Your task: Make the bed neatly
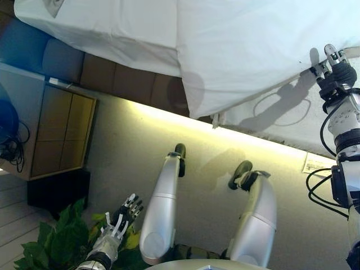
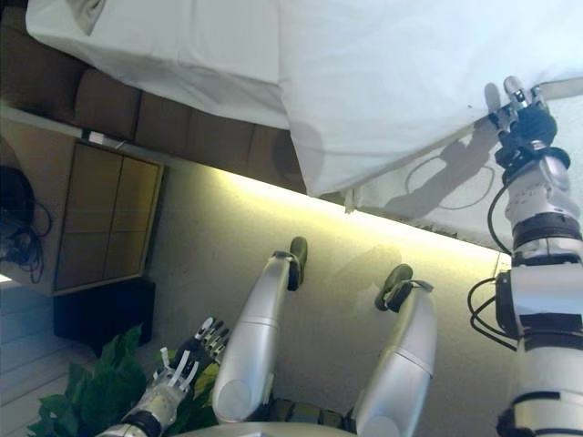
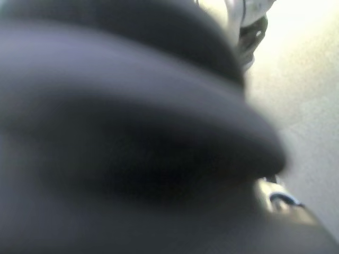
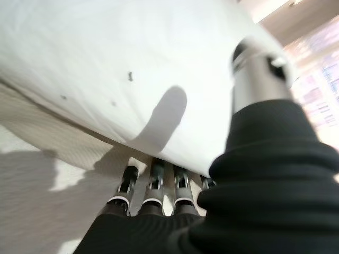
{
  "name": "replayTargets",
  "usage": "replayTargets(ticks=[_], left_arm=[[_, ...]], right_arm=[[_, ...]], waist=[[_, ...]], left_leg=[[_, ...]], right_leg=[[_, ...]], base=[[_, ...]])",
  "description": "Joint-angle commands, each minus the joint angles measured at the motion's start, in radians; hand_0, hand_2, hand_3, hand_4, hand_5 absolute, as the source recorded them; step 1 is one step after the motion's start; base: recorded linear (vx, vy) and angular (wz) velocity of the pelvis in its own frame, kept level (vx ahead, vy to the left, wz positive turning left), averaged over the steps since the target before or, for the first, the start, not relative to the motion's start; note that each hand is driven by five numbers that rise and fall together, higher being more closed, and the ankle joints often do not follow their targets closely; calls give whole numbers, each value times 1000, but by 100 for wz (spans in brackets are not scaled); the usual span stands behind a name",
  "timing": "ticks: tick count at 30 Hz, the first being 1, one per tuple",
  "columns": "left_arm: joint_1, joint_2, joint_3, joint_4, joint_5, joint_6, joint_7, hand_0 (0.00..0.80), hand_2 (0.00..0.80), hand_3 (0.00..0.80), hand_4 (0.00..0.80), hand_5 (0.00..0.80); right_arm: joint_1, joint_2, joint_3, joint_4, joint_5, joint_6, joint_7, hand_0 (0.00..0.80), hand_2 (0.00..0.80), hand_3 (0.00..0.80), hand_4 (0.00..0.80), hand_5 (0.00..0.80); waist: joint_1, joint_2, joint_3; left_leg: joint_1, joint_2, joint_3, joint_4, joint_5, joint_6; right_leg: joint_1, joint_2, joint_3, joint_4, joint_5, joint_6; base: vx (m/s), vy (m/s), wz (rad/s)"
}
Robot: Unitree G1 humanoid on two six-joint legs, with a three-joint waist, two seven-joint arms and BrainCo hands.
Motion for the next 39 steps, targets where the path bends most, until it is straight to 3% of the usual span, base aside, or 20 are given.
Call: replayTargets(ticks=[1, 15, 20, 29, 35, 38, 39], left_arm=[[87, 72, 16, -2, 2, 3, -17, 0, 0, 0, 0, 0], [73, 91, 63, 54, -13, -44, -45, 0, 0, 0, 0, 0], [16, 112, 65, -30, -74, -94, -35, 0, 0, 0, 0, 0], [-204, 217, 16, -365, -179, -101, 83, 0, 0, 0, 0, 0], [-287, 213, -16, -340, -176, -97, 99, 0, 0, 0, 0, 0], [-275, 199, -15, -301, -165, -82, 118, 0, 0, 0, 0, 0], [-270, 195, -16, -292, -161, -80, 126, 0, 0, 0, 0, 0]], right_arm=[[-73, -68, 24, -110, 10, -71, 114, 800, 800, 800, 800, 800], [-54, -72, 9, -90, 16, -55, 145, 800, 800, 800, 800, 800], [-8, -40, -15, -86, 16, -22, 178, 800, 800, 800, 800, 800], [99, 47, -55, -126, 13, -16, 215, 800, 800, 800, 800, 800], [72, 76, -14, -117, 20, 7, 199, 800, 800, 800, 800, 800], [97, 88, -3, -109, -36, 39, 111, 800, 800, 800, 800, 800], [104, 91, -3, -98, -46, 55, 95, 800, 800, 800, 800, 800]], waist=[[15, 12, 4], [11, -12, 4], [-1, -33, -2], [-13, -80, -87], [-17, -100, -105], [-21, -110, -116], [-21, -109, -117]], left_leg=[[89, 12, 4, -135, 57, 35], [180, 20, 9, -163, 53, 29], [277, 36, 11, -211, 61, 18], [442, 55, 12, -362, 105, -4], [481, 64, 11, -377, 105, -13], [503, 71, 11, -383, 105, -18], [503, 73, 16, -395, 130, -12]], right_leg=[[77, 11, 18, -22, 34, -1], [178, 10, -8, -69, 39, 0], [276, 12, -12, -134, 55, 12], [463, 14, -52, -321, 113, 51], [512, 23, -64, -350, 120, 50], [541, 24, -65, -370, 124, 50], [544, 24, -75, -387, 148, 40]], base=[[0, 0, 0], [-10, -2, 1], [-3, 16, -5], [46, 1, -5], [10, -14, -4], [39, -21, 0], [0, 0, 0]])
